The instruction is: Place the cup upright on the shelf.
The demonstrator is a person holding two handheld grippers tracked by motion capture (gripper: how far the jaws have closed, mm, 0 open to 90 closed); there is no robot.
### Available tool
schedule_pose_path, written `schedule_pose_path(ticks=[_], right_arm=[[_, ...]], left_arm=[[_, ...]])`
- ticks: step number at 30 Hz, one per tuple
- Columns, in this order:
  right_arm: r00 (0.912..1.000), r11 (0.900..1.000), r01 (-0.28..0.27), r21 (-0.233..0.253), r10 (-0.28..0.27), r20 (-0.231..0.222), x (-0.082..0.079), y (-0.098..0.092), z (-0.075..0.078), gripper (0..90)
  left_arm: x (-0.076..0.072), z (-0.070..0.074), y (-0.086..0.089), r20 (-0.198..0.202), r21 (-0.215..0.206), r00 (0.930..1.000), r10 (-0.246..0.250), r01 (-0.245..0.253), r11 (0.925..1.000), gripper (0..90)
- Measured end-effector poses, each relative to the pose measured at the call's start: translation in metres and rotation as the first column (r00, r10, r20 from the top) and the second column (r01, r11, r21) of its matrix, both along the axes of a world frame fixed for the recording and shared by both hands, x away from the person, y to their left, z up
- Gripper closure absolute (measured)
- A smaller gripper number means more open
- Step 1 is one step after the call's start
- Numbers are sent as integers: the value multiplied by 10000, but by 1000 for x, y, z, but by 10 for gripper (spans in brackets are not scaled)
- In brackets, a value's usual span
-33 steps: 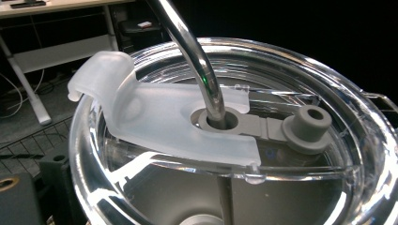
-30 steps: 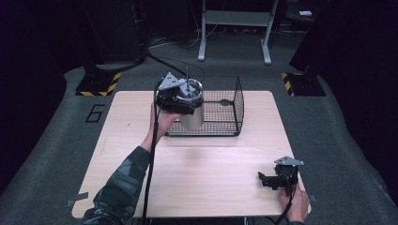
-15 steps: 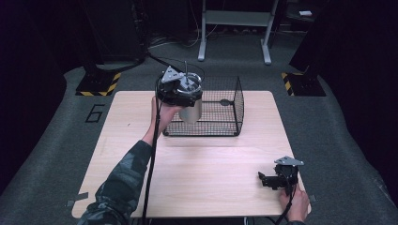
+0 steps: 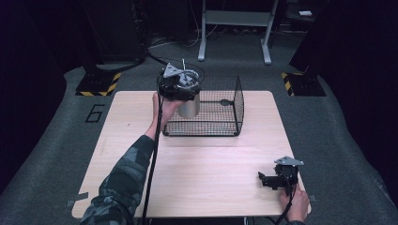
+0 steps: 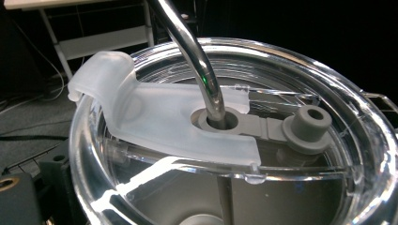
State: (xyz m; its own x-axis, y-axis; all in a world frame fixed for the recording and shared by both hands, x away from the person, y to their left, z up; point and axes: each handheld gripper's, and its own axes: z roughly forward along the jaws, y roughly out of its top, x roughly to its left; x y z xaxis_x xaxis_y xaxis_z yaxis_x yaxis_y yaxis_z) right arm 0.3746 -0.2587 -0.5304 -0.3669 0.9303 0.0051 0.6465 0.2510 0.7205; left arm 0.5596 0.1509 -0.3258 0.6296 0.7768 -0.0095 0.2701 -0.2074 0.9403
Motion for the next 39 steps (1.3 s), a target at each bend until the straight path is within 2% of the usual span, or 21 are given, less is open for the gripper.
schedule_pose_path(ticks=[3, 15, 28, 31, 32, 39], right_arm=[[10000, 10000, -17, 11, 17, -21, 0, 0, 0, 0], [10000, 10000, -54, -22, 54, 13, 0, 0, 0, 0], [10000, 10000, -31, -27, 31, 40, 0, 0, 0, 0], [10000, 10000, -33, -28, 33, 39, 0, 0, 0, 0], [10000, 10000, -49, -41, 50, 51, 0, 0, 0, 0], [10000, 10000, -28, -29, 28, 40, 0, 0, 0, 0]], left_arm=[[6, -5, -3, -131, -101, 9997, 186, -187, 9998, 39], [23, -21, -14, -417, -45, 9973, 605, -608, 9981, 38], [38, -38, -26, -726, 0, 9937, 858, -861, 9963, 38], [42, -42, -29, -816, 81, 9927, 885, -881, 9961, 38], [44, -43, -29, -821, 256, 9927, 883, -864, 9959, 38], [52, -53, -36, -1057, 245, 9897, 963, -942, 9953, 38]])
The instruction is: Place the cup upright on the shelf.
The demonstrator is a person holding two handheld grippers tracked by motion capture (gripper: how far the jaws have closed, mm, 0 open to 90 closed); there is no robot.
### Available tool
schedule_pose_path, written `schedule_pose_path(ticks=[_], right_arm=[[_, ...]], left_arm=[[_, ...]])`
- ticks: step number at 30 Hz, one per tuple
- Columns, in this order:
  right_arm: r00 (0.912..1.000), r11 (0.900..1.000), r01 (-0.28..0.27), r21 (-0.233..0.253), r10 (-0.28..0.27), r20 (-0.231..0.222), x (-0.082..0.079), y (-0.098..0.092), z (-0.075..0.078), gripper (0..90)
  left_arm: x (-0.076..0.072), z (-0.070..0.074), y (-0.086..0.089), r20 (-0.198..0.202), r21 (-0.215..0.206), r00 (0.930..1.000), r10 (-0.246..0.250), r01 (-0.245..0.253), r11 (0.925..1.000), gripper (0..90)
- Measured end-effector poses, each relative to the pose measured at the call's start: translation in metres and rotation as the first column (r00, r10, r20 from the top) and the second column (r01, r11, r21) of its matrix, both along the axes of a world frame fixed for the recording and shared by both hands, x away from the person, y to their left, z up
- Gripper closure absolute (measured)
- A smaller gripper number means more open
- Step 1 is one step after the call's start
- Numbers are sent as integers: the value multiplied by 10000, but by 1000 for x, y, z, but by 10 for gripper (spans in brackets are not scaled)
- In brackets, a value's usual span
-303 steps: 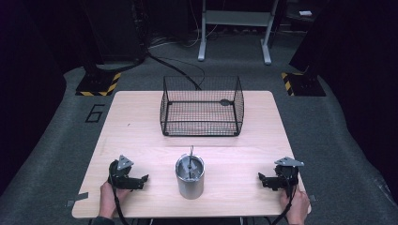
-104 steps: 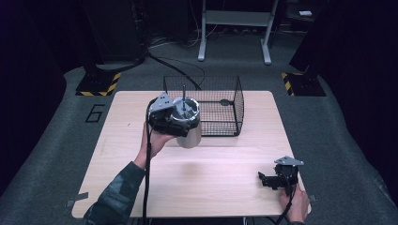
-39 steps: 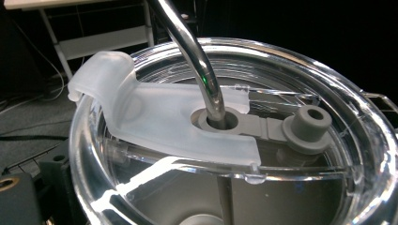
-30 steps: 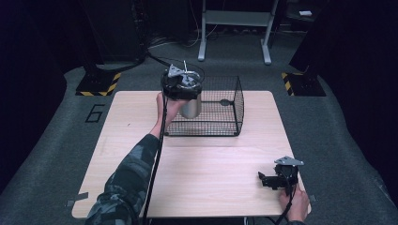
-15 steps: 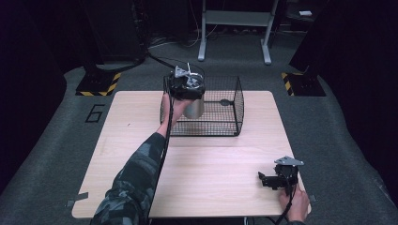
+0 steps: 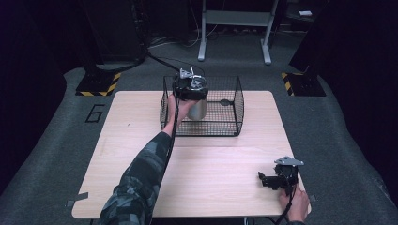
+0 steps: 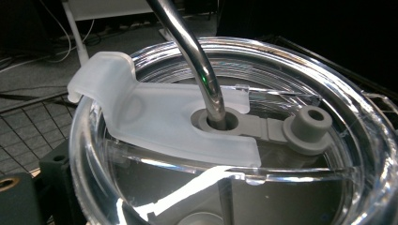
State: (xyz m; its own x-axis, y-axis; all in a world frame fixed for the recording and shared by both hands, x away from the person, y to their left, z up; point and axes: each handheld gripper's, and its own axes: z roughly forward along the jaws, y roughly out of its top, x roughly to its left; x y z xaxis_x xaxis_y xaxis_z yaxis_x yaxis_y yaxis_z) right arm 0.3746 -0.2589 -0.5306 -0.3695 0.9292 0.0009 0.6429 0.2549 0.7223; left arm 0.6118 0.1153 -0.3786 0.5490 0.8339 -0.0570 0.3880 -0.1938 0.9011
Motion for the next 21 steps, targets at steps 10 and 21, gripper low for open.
schedule_pose_path(ticks=[10, 21], right_arm=[[10000, 10000, -7, 13, 7, -38, 0, 0, 0, 0], [10000, 10000, 19, 31, -19, -56, 0, 0, 0, 0]], left_arm=[[10, -8, -8, -213, 229, 9998, 65, -61, 9997, 38], [17, -17, -17, -490, 236, 9984, 272, -260, 9994, 37]])
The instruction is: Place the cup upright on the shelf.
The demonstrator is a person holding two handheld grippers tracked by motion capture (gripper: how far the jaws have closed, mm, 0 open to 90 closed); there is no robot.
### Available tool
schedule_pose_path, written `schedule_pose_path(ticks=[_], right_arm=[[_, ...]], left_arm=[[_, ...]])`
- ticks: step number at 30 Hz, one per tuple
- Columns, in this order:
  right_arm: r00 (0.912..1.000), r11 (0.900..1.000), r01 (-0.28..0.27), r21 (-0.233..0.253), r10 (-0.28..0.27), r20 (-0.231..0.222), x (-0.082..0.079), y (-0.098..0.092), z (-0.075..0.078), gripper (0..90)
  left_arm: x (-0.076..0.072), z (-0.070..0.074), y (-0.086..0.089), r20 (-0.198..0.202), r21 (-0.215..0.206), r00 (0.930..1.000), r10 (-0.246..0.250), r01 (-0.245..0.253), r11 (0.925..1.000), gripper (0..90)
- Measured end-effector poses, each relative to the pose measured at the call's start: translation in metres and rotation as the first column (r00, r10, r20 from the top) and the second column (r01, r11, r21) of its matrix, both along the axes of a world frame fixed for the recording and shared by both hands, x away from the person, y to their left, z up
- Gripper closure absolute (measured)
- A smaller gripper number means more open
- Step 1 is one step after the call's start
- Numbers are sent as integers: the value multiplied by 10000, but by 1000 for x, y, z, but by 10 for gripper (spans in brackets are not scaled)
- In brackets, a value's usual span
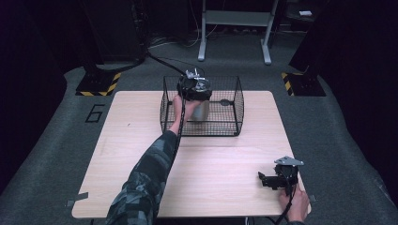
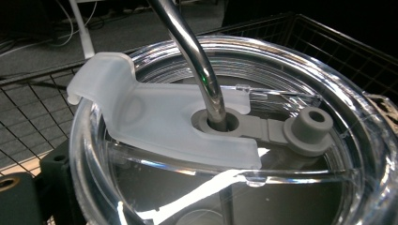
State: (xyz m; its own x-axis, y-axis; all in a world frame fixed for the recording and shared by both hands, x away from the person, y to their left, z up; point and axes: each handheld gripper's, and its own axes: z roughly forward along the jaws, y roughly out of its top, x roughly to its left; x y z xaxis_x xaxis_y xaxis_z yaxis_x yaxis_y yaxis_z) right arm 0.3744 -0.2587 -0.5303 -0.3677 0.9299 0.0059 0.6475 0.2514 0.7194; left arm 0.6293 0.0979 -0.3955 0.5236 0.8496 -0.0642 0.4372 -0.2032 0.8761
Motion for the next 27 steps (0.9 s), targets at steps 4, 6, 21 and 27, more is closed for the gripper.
schedule_pose_path(ticks=[4, 6, 21, 27], right_arm=[[10000, 10000, -34, -26, 34, 26, 0, 0, 0, 0], [10000, 10000, -24, -14, 24, 15, 0, 0, 0, 0], [9999, 10000, -42, -27, 42, 127, 0, 0, 0, 0], [9999, 10000, -48, -26, 48, 124, 0, 0, 0, 0]], left_arm=[[3, -2, -3, -78, -34, 10000, 20, -20, 10000, 37], [4, -3, -5, -112, 65, 9999, -25, 26, 10000, 37], [14, -19, -14, -348, 302, 9991, -224, 235, 9993, 38], [12, -21, -17, -249, 603, 9970, -729, 742, 9954, 38]])
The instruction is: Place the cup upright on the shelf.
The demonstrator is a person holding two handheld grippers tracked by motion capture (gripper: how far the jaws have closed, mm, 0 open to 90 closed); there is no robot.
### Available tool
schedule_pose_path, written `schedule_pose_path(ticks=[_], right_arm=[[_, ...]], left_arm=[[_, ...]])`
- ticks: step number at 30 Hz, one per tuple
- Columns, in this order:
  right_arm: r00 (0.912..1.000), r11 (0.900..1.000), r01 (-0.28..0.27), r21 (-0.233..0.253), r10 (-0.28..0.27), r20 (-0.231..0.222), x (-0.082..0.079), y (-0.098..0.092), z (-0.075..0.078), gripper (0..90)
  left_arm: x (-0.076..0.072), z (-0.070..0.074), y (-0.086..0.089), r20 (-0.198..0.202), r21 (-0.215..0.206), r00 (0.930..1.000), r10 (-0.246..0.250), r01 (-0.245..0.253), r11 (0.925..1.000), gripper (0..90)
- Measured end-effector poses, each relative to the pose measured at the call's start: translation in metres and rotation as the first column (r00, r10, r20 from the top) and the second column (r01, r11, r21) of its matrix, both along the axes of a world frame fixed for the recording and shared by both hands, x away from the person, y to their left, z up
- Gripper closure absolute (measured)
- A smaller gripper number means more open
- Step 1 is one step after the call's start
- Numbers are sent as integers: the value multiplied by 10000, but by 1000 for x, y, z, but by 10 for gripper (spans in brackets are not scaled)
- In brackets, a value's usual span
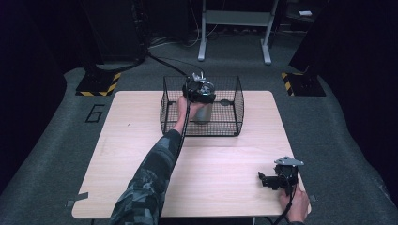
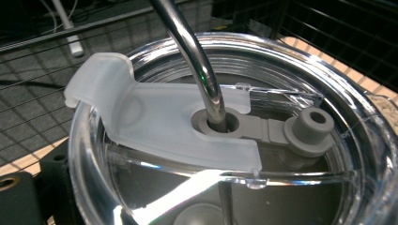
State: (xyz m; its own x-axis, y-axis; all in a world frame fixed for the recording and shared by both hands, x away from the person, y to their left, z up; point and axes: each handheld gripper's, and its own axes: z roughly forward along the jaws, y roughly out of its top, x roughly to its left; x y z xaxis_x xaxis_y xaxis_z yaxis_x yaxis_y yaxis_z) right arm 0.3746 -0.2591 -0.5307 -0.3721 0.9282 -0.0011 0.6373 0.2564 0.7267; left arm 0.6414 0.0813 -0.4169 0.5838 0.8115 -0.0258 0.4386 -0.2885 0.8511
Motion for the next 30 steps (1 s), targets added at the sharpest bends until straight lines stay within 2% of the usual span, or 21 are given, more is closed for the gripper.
schedule_pose_path(ticks=[2, 8, 13, 15, 17, 24, 25, 30], right_arm=[[10000, 10000, -63, 39, 63, -21, 0, 0, 0, 0], [10000, 10000, -22, 64, 23, -44, -1, 0, 0, 0], [10000, 10000, -56, 46, 56, -28, 0, 0, 0, 0], [10000, 9999, -68, -81, 67, -44, 0, -1, 0, 0], [10000, 10000, -24, -32, 24, -55, 0, 0, 0, 0], [10000, 10000, -25, -29, 24, -78, 0, 0, 0, 0], [10000, 10000, -29, -29, 28, -76, 0, 0, 0, 0], [10000, 10000, -14, -17, 13, -86, 0, 0, 0, 0]], left_arm=[[-2, -1, 1, 36, -53, 10000, -8, 8, 10000, 37], [-6, 1, 2, -33, 207, 10000, -24, 25, 9998, 38], [-8, 2, 2, -22, 266, 10000, 71, -70, 9996, 37], [-8, 3, 2, -31, 306, 10000, 89, -88, 9995, 37], [-9, 3, 3, -20, 211, 9999, 103, -102, 9997, 36], [-8, 6, 6, -317, 298, 9995, 67, -57, 9995, 31], [-10, 7, 7, -299, 201, 9995, 52, -46, 9998, 24], [-14, 12, 10, -511, 302, 9987, -54, 70, 9995, 0]])
